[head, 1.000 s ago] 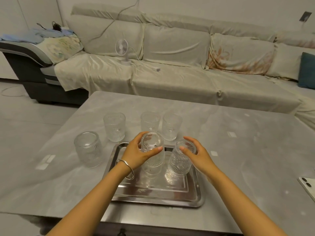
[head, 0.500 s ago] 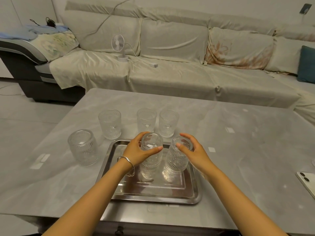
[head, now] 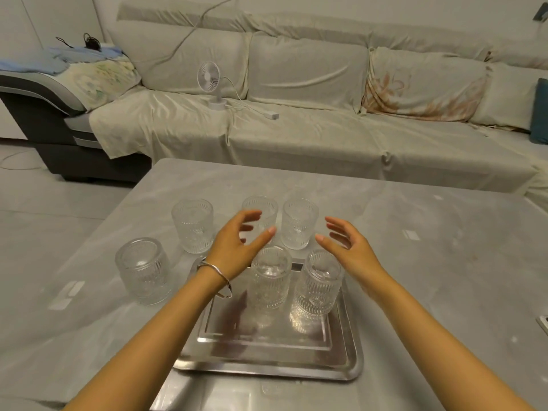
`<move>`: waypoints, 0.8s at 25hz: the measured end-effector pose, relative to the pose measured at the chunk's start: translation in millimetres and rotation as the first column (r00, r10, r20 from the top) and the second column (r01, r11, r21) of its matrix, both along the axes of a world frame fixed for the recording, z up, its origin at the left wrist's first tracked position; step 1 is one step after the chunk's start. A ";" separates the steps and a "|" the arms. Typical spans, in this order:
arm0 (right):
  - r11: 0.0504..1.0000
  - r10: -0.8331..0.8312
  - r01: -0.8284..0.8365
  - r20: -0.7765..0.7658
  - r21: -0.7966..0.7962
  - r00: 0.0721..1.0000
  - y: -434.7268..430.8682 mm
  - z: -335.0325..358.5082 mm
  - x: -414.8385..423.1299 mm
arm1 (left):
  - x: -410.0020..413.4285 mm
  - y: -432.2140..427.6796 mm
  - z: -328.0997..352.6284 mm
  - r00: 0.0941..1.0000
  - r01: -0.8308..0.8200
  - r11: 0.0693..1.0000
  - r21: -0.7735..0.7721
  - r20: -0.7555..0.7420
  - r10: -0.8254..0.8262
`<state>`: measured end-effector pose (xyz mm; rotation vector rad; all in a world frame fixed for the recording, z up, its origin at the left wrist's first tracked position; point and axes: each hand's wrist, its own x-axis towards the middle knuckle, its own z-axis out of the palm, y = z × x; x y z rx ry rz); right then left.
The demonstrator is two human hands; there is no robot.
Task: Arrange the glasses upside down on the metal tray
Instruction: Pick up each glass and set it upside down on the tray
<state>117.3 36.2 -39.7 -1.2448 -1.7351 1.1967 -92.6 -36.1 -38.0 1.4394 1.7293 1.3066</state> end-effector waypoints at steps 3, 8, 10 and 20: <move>1.000 0.021 -0.022 0.049 0.005 0.999 30.9 6.8 -14.7 | -15.8 28.7 3.8 0.996 -0.092 0.995 0.030 0.010 0.092; 0.990 0.140 -0.137 0.185 -0.033 0.973 68.3 -6.9 -37.1 | -28.1 62.3 -25.6 0.984 -0.144 0.982 -0.126 0.087 0.155; 0.991 0.130 -0.136 0.234 0.012 0.964 77.0 -13.3 -45.9 | -29.3 69.9 -35.2 0.981 -0.132 0.982 -0.134 0.123 0.149; 0.983 -0.092 0.071 0.118 0.168 0.989 66.5 10.8 -40.5 | -25.8 59.9 -25.8 0.984 -0.150 0.988 -0.047 0.091 0.154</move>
